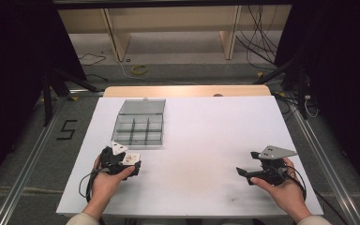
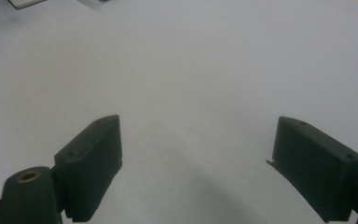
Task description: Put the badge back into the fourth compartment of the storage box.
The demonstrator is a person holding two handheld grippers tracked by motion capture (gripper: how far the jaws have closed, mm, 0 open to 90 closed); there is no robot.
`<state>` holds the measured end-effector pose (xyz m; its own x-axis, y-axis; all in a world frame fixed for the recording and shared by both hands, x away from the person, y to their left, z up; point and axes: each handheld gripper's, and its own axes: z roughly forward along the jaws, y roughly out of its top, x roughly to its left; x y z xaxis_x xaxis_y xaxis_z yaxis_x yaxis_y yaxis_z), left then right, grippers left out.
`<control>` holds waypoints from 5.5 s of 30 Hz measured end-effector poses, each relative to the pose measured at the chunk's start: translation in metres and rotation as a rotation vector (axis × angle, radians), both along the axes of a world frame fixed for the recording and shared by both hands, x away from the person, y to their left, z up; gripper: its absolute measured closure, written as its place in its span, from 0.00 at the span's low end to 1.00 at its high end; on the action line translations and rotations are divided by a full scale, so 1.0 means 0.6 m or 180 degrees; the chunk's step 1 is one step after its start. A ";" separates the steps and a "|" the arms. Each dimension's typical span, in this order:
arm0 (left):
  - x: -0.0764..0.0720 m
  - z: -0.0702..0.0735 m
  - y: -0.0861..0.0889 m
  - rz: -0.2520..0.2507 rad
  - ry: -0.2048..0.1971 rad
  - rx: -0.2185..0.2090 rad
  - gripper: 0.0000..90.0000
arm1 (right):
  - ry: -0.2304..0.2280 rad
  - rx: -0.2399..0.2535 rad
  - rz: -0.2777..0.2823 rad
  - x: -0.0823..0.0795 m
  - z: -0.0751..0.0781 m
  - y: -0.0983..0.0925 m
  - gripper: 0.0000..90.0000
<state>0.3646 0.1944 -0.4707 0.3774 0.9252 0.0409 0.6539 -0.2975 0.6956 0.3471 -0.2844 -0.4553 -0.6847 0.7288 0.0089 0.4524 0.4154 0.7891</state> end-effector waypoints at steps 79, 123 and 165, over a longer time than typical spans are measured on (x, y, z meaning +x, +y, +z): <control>0.022 0.034 0.023 0.0474 0.0017 -0.0461 0.37 | -0.0036 0.0035 0.0036 0.004 -0.002 0.006 0.19; 0.067 0.081 0.018 0.0513 -0.0238 -0.0511 0.37 | -0.0027 0.0050 0.0005 0.005 -0.004 0.005 0.19; 0.143 0.056 0.033 0.0503 -0.0249 -0.0330 0.36 | -0.0011 0.0052 -0.0009 0.006 -0.006 0.004 0.19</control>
